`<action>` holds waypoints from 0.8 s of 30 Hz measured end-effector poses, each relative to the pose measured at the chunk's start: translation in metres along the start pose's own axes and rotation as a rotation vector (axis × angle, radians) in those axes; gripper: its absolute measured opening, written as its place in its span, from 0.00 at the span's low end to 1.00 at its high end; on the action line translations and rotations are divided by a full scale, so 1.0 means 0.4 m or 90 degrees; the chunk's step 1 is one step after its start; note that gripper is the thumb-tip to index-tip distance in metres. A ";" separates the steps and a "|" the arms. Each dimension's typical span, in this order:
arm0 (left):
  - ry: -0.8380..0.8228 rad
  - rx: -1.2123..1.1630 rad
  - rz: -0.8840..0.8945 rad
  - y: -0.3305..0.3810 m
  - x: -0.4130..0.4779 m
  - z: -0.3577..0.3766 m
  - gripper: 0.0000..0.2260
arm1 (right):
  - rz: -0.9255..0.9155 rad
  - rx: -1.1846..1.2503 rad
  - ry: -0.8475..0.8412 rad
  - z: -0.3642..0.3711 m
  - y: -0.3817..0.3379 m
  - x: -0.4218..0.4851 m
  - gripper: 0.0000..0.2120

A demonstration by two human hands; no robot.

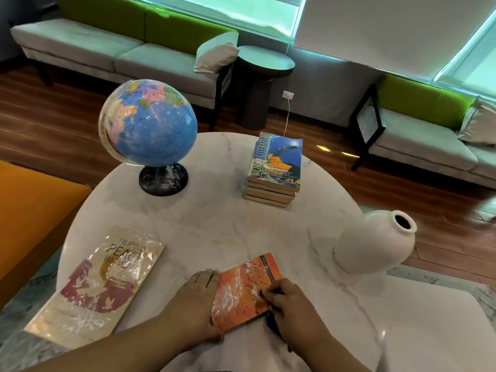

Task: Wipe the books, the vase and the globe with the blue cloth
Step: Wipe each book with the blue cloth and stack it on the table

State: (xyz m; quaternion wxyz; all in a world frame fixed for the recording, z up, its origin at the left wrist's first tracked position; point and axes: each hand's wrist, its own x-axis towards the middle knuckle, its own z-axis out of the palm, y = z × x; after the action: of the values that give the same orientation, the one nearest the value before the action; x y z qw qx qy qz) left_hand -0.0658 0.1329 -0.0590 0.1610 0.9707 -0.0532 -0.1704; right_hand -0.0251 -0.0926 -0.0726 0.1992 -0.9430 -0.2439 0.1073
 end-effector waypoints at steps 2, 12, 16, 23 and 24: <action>-0.002 -0.002 0.000 0.001 0.000 -0.001 0.55 | 0.078 0.023 0.065 -0.006 0.013 -0.003 0.12; -0.003 0.000 0.005 -0.001 0.002 -0.004 0.54 | 0.071 0.068 0.033 -0.004 -0.020 -0.012 0.13; -0.004 0.007 0.004 0.000 0.000 -0.005 0.54 | 0.048 0.042 0.023 -0.006 -0.023 -0.025 0.12; -0.005 -0.001 0.004 0.005 -0.002 -0.010 0.54 | 0.023 0.051 0.005 -0.007 -0.030 0.011 0.13; -0.006 0.001 0.003 0.005 -0.002 -0.010 0.54 | 0.049 0.044 0.024 -0.011 -0.015 0.009 0.13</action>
State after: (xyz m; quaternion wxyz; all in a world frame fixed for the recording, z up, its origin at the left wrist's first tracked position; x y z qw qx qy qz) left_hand -0.0654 0.1325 -0.0543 0.1607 0.9699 -0.0564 -0.1742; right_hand -0.0233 -0.0873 -0.0665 0.2319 -0.9462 -0.1996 0.1052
